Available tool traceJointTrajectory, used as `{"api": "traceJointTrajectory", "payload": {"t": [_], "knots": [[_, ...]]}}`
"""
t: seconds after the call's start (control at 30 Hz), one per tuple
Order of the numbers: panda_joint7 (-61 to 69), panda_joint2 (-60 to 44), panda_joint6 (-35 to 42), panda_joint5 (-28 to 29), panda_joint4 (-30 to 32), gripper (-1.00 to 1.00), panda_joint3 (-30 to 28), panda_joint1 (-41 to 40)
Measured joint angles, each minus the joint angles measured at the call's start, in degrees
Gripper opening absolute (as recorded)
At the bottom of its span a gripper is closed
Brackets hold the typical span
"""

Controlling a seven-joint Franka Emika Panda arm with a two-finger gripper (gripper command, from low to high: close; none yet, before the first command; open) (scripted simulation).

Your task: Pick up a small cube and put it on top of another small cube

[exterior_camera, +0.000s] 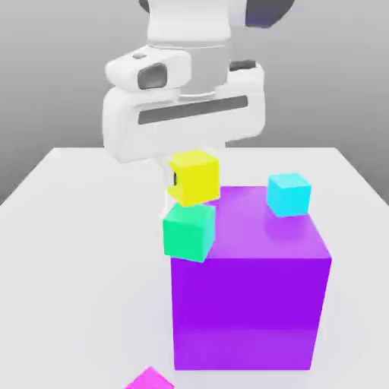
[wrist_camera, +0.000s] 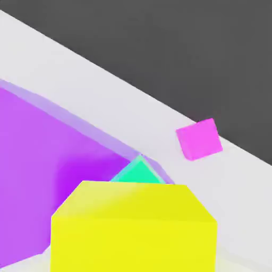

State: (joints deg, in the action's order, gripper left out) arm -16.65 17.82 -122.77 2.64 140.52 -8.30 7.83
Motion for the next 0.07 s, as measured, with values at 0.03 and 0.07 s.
{"api": "traceJointTrajectory", "payload": {"t": [0.03,0.07], "knots": [[0.00,0.00,0.00,0.00,0.00,1.00,0.00,0.00],[0.00,0.00,0.00,0.00,0.00,1.00,0.00,0.00]]}}
